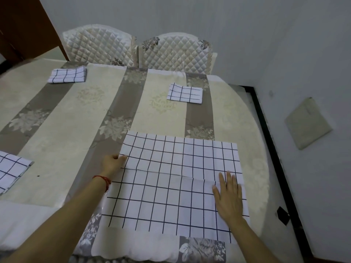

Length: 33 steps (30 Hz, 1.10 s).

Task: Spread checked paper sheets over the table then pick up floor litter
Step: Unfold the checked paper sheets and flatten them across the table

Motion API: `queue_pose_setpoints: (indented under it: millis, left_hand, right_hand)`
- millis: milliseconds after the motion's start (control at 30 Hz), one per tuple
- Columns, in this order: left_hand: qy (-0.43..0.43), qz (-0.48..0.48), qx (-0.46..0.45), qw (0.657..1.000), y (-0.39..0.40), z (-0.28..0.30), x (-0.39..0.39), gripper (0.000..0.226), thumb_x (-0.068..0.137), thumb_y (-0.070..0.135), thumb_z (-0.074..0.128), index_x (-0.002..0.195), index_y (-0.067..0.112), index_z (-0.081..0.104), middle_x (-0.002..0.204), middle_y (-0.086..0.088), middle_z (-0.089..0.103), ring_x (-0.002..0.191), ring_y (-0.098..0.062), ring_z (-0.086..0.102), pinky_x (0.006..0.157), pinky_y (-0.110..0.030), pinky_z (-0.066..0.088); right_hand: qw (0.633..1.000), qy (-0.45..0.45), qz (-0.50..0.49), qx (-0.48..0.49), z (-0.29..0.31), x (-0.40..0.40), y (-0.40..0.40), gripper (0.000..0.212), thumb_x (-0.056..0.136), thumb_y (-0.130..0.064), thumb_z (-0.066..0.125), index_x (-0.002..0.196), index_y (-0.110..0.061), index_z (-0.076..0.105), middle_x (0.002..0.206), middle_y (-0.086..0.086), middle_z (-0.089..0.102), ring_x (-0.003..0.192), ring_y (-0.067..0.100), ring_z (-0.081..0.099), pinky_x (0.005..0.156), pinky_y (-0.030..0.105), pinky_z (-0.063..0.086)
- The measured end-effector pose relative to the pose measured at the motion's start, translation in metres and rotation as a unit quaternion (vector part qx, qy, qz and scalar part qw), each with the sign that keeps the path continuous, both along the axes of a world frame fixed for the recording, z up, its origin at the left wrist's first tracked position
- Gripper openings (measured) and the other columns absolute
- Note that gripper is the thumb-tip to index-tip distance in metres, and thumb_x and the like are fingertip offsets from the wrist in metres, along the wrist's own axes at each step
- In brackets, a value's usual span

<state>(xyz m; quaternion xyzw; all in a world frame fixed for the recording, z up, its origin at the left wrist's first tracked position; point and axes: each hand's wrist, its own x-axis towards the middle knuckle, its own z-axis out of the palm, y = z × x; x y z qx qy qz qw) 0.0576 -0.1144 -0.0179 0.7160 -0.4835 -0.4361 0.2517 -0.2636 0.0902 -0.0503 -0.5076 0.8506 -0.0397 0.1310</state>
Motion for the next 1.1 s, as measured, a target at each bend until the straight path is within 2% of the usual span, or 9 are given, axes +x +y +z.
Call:
queue_pose_setpoints:
  millis: [133,433,500,533,567,667,800,933,1100]
  left_hand:
    - [-0.016,-0.015,-0.012,1.0,-0.005,-0.002,0.0,0.046,0.084,0.016,0.062,0.048,0.017,0.033,0.049,-0.003,0.029,0.049,-0.016,0.027,0.051,-0.027,0.023]
    - [-0.046,-0.01,-0.038,0.998,-0.01,-0.007,-0.001,0.048,0.083,0.018,0.063,0.049,0.017,0.03,0.049,-0.003,0.028,0.049,-0.018,0.029,0.052,-0.028,0.024]
    - [-0.109,-0.008,-0.078,0.991,-0.005,-0.001,-0.007,0.031,0.084,0.017,0.06,0.056,0.011,0.046,0.058,-0.01,0.045,0.06,-0.029,0.048,0.059,-0.032,0.036]
    - [-0.163,-0.011,-0.105,0.981,0.0,0.003,-0.012,0.017,0.083,0.018,0.06,0.071,0.006,0.056,0.072,-0.017,0.054,0.075,-0.036,0.055,0.068,-0.037,0.042]
    - [-0.224,-0.014,-0.128,0.966,0.005,0.006,-0.02,0.02,0.083,0.019,0.061,0.092,0.002,0.059,0.091,-0.023,0.058,0.092,-0.04,0.055,0.078,-0.044,0.043]
    - [-0.289,-0.103,-0.188,0.933,0.033,0.004,-0.057,0.042,0.085,0.026,0.06,0.121,0.005,0.051,0.132,-0.02,0.049,0.124,-0.038,0.042,0.1,-0.05,0.033]
    - [-0.306,-0.296,-0.189,0.885,0.081,-0.021,-0.106,0.057,0.093,0.043,0.039,0.143,0.019,0.027,0.156,-0.006,0.017,0.146,-0.025,0.008,0.116,-0.049,0.006]
    - [-0.334,-0.329,-0.145,0.871,0.095,-0.05,-0.113,0.067,0.09,0.06,0.019,0.143,0.031,-0.011,0.157,0.001,-0.014,0.14,-0.019,-0.023,0.113,-0.046,-0.017]
    - [-0.344,-0.303,-0.141,0.878,0.095,-0.049,-0.114,0.073,0.087,0.066,0.019,0.144,0.029,-0.008,0.149,0.001,-0.024,0.137,-0.02,-0.027,0.113,-0.046,-0.017]
  right_hand:
    - [1.0,0.003,0.004,0.002,-0.001,-0.003,-0.009,0.058,0.098,-0.045,0.021,0.147,-0.025,0.0,0.158,0.002,-0.006,0.146,0.019,-0.008,0.118,0.036,-0.008]
    - [1.0,-0.001,0.005,0.002,-0.001,-0.005,-0.016,0.059,0.097,-0.047,0.022,0.147,-0.025,0.0,0.158,0.002,-0.006,0.146,0.019,-0.008,0.118,0.035,-0.008]
    - [1.0,-0.011,-0.002,-0.003,0.003,-0.003,-0.016,0.059,0.097,-0.045,0.024,0.147,-0.023,0.003,0.159,0.004,-0.005,0.146,0.019,-0.007,0.119,0.036,-0.007]
    - [1.0,-0.017,-0.01,-0.014,0.006,-0.001,-0.018,0.059,0.097,-0.044,0.025,0.148,-0.022,0.005,0.159,0.005,-0.004,0.146,0.019,-0.007,0.119,0.037,-0.007]
    - [0.999,-0.021,-0.016,-0.033,0.009,0.003,-0.021,0.058,0.098,-0.043,0.026,0.148,-0.021,0.007,0.159,0.005,-0.002,0.146,0.019,-0.006,0.119,0.037,-0.008]
    - [0.995,-0.032,0.017,-0.097,0.02,0.027,-0.04,0.056,0.098,-0.042,0.026,0.148,-0.022,0.009,0.158,0.0,-0.002,0.145,0.014,-0.008,0.117,0.034,-0.012]
    - [0.993,-0.048,0.075,-0.078,0.019,0.064,-0.061,0.055,0.098,-0.042,0.023,0.148,-0.024,0.007,0.158,0.0,-0.005,0.146,0.018,-0.009,0.116,0.036,-0.01]
    - [0.994,-0.031,0.103,-0.017,0.003,0.069,-0.06,0.057,0.098,-0.045,0.018,0.148,-0.025,0.0,0.157,0.0,-0.013,0.146,0.02,-0.012,0.117,0.039,-0.011]
    - [0.993,-0.032,0.113,-0.014,0.0,0.064,-0.066,0.058,0.097,-0.047,0.02,0.147,-0.027,-0.001,0.156,-0.001,-0.014,0.145,0.019,-0.013,0.118,0.039,-0.011]
